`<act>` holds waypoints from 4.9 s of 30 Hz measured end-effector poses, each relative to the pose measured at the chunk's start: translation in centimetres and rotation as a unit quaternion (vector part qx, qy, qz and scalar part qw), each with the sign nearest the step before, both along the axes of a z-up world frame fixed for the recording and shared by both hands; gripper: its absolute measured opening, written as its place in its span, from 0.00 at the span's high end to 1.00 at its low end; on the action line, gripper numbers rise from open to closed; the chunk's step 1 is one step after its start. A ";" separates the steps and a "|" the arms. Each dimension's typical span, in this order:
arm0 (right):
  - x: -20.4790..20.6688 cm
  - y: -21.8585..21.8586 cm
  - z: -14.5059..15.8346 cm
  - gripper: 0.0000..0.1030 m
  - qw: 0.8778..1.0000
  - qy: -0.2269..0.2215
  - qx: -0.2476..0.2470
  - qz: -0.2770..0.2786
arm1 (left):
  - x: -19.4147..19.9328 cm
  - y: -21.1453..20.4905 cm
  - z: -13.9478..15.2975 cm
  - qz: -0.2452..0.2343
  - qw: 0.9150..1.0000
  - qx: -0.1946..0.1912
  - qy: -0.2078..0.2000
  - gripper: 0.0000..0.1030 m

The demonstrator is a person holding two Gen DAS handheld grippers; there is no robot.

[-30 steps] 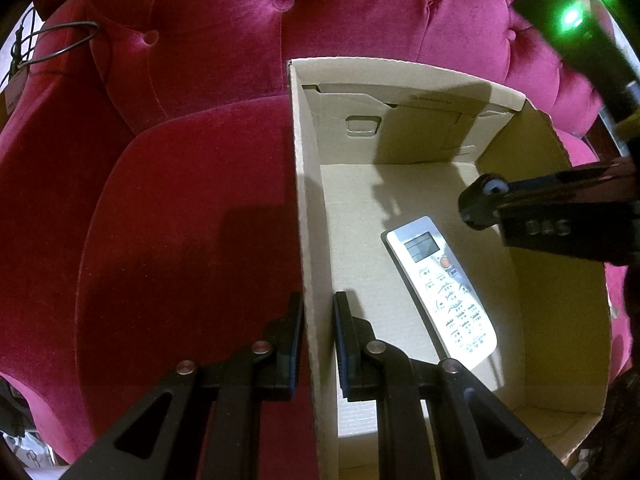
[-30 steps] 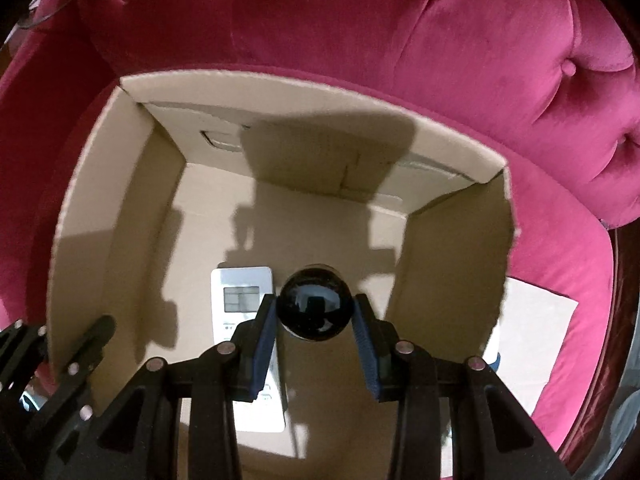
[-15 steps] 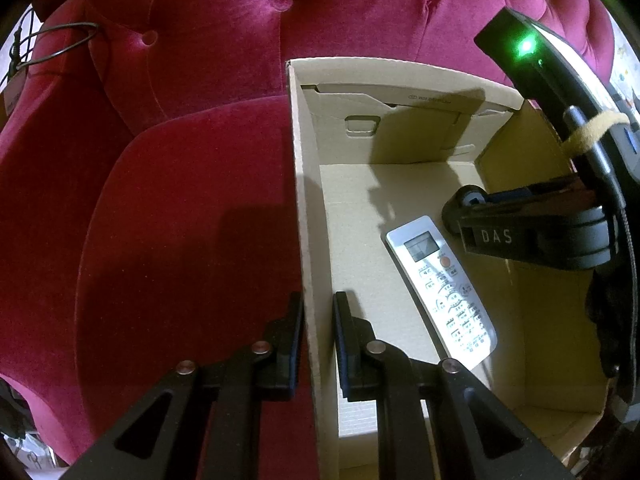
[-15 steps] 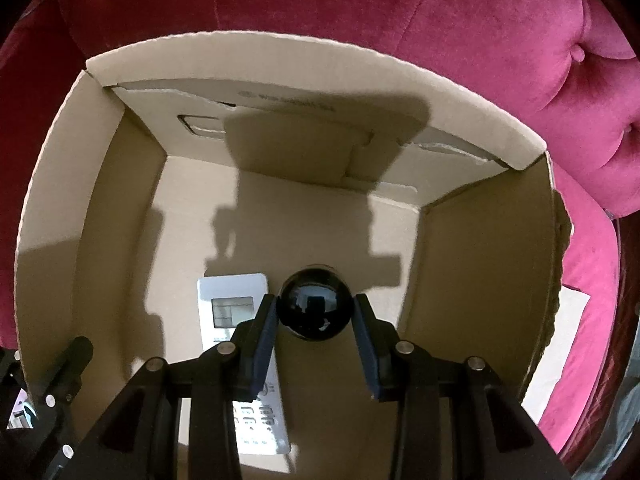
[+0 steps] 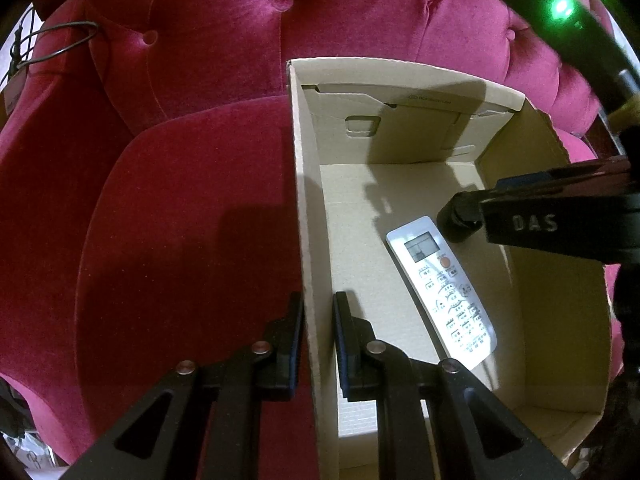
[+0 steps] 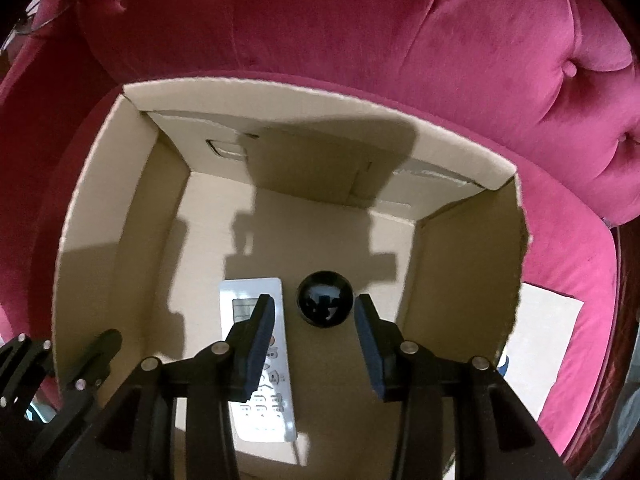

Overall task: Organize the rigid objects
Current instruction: 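Release the puck beside the remote and withdraw the right gripper, then move the right gripper over the paper and grasp the white wall charger, then lift the wall charger and carry it into the box with the right gripper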

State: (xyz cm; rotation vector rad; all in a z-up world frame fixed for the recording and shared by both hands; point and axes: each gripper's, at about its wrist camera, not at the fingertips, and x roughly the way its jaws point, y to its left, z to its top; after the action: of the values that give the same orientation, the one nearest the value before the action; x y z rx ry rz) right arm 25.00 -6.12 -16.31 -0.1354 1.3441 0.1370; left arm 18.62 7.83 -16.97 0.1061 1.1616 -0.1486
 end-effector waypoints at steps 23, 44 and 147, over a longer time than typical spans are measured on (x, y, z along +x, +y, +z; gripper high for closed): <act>-2.8 -3.8 6.1 0.45 0.999 -0.050 0.012 -0.015 | 0.1 -0.2 0.0 -0.001 1.000 0.006 -0.002 0.85; -4.9 -11.4 7.2 0.16 0.996 -0.066 0.019 -0.052 | -0.1 -0.3 0.0 0.000 1.000 0.004 -0.002 0.85; -3.4 -14.1 1.3 0.55 0.996 -0.055 0.016 -0.062 | -0.2 -0.2 -0.4 0.004 1.000 0.002 -0.001 0.85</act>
State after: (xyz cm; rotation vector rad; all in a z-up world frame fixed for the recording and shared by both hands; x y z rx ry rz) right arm 21.64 -20.25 -14.98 -0.0324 1.2372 0.0458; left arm 18.41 7.67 -17.36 0.1054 1.1602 -0.1386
